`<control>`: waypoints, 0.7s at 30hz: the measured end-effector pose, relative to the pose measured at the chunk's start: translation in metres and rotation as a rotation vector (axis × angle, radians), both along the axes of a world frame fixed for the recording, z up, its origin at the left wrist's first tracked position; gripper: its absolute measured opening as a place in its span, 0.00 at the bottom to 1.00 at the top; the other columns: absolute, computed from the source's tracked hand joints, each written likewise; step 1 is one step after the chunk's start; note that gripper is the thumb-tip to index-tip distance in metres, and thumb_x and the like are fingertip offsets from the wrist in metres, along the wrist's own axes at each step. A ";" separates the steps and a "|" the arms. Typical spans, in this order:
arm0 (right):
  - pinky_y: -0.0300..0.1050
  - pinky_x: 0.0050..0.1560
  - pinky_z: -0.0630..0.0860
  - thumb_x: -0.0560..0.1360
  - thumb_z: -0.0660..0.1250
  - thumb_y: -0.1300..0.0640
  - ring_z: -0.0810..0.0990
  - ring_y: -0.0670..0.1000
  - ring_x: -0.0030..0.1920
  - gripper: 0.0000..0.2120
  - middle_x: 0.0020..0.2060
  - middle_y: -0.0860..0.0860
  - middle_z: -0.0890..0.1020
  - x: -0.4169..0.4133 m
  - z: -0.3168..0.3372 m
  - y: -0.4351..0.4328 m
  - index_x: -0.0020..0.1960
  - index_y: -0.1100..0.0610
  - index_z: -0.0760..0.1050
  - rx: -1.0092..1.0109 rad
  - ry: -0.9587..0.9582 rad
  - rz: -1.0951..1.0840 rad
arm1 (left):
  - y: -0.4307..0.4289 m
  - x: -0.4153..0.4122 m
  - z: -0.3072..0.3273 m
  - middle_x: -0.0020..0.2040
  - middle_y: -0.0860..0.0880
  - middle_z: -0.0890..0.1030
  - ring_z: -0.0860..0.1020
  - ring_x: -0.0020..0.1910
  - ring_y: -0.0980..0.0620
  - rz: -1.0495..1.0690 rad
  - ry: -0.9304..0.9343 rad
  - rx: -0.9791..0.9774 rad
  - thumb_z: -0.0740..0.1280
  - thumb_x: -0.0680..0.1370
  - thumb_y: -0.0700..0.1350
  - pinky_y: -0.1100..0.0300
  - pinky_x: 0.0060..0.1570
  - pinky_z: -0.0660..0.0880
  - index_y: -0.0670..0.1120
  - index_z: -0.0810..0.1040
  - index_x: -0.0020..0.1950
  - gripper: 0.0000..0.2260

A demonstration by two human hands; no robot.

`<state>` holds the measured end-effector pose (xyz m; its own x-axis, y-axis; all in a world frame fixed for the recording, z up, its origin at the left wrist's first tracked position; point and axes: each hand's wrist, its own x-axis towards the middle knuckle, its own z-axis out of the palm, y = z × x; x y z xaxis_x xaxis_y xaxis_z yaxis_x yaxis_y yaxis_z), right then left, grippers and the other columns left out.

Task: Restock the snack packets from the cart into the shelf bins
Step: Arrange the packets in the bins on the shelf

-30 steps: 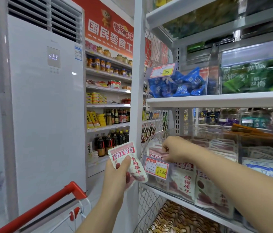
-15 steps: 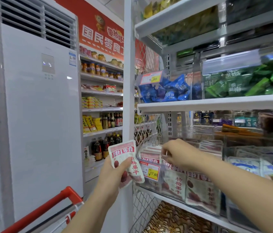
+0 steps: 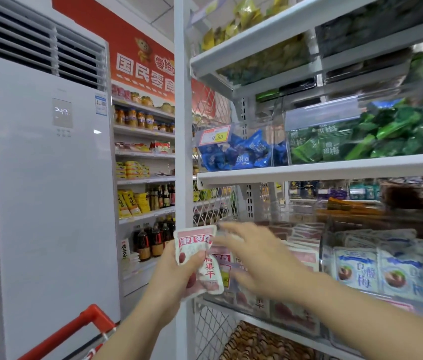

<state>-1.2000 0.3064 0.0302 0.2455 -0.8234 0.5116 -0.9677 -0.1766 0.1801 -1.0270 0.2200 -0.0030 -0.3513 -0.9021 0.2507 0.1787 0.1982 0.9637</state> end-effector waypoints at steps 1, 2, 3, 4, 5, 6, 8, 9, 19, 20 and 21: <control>0.53 0.78 0.56 0.77 0.67 0.47 0.56 0.50 0.77 0.35 0.79 0.46 0.55 0.007 -0.003 0.009 0.79 0.44 0.54 0.074 0.017 0.069 | 0.002 -0.003 0.003 0.38 0.49 0.82 0.77 0.28 0.58 -0.052 -0.003 0.037 0.67 0.81 0.39 0.62 0.29 0.75 0.45 0.77 0.62 0.10; 0.53 0.78 0.55 0.76 0.68 0.44 0.53 0.51 0.78 0.39 0.80 0.48 0.52 0.010 -0.008 0.011 0.80 0.45 0.50 0.129 0.037 0.092 | 0.005 -0.006 0.006 0.37 0.47 0.81 0.75 0.30 0.56 -0.111 0.002 0.080 0.66 0.82 0.38 0.60 0.30 0.74 0.43 0.77 0.63 0.10; 0.54 0.78 0.57 0.75 0.68 0.42 0.53 0.52 0.78 0.42 0.80 0.49 0.52 0.008 -0.015 0.010 0.80 0.46 0.49 0.113 0.051 0.100 | 0.009 -0.009 0.010 0.39 0.43 0.82 0.77 0.33 0.52 -0.190 0.019 0.134 0.65 0.82 0.38 0.57 0.32 0.76 0.40 0.77 0.64 0.11; 0.54 0.75 0.62 0.73 0.70 0.41 0.57 0.54 0.77 0.42 0.79 0.49 0.55 0.004 -0.021 0.007 0.79 0.48 0.52 0.039 0.072 0.107 | 0.012 -0.011 0.013 0.45 0.39 0.84 0.81 0.38 0.47 -0.279 0.046 0.200 0.65 0.82 0.38 0.54 0.35 0.80 0.39 0.77 0.64 0.12; 0.52 0.71 0.69 0.71 0.72 0.43 0.63 0.53 0.74 0.40 0.77 0.49 0.62 -0.001 -0.025 0.004 0.77 0.49 0.58 -0.041 0.088 0.123 | 0.014 -0.012 0.016 0.50 0.35 0.84 0.83 0.42 0.43 -0.361 0.064 0.265 0.65 0.81 0.38 0.51 0.37 0.83 0.37 0.77 0.64 0.13; 0.47 0.65 0.74 0.68 0.74 0.46 0.69 0.52 0.68 0.37 0.72 0.48 0.70 -0.004 -0.026 0.003 0.74 0.51 0.65 -0.105 0.083 0.162 | 0.015 -0.013 0.018 0.52 0.33 0.83 0.84 0.44 0.40 -0.425 0.070 0.316 0.65 0.79 0.38 0.50 0.38 0.83 0.35 0.77 0.64 0.15; 0.39 0.51 0.79 0.63 0.72 0.56 0.76 0.48 0.59 0.30 0.60 0.45 0.80 -0.012 -0.026 0.002 0.66 0.52 0.75 -0.209 0.033 0.268 | 0.017 -0.017 0.020 0.52 0.33 0.83 0.83 0.47 0.38 -0.481 0.039 0.340 0.67 0.75 0.37 0.50 0.41 0.82 0.32 0.77 0.64 0.18; 0.40 0.47 0.80 0.61 0.69 0.60 0.77 0.48 0.57 0.30 0.57 0.45 0.82 -0.014 -0.025 0.002 0.64 0.53 0.77 -0.239 0.025 0.305 | 0.017 -0.020 0.019 0.53 0.33 0.83 0.83 0.50 0.38 -0.476 0.025 0.317 0.67 0.76 0.36 0.49 0.44 0.82 0.31 0.77 0.63 0.18; 0.43 0.41 0.83 0.67 0.65 0.60 0.85 0.50 0.51 0.18 0.51 0.51 0.86 -0.037 -0.013 0.008 0.55 0.56 0.83 -0.286 0.317 0.242 | 0.007 -0.041 0.021 0.29 0.53 0.75 0.70 0.25 0.58 -0.126 -0.327 -0.117 0.64 0.83 0.42 0.65 0.26 0.64 0.51 0.73 0.69 0.14; 0.45 0.40 0.84 0.69 0.61 0.61 0.85 0.51 0.51 0.19 0.53 0.51 0.86 -0.040 -0.005 0.008 0.57 0.57 0.82 -0.273 0.291 0.227 | 0.009 -0.047 0.026 0.29 0.55 0.76 0.72 0.25 0.59 -0.107 -0.317 -0.165 0.63 0.84 0.43 0.66 0.26 0.66 0.52 0.74 0.68 0.13; 0.47 0.41 0.84 0.70 0.59 0.61 0.85 0.52 0.52 0.21 0.55 0.52 0.85 -0.043 0.005 0.008 0.59 0.57 0.81 -0.252 0.252 0.194 | 0.008 -0.053 0.031 0.33 0.56 0.80 0.76 0.27 0.60 -0.079 -0.304 -0.229 0.63 0.84 0.45 0.67 0.27 0.69 0.53 0.76 0.67 0.12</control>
<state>-1.2428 0.3143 0.0350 0.5277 -0.6059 0.5953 -0.8406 -0.2717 0.4686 -1.0797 0.2278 0.0282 -0.5067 -0.8020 0.3163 -0.0850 0.4116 0.9074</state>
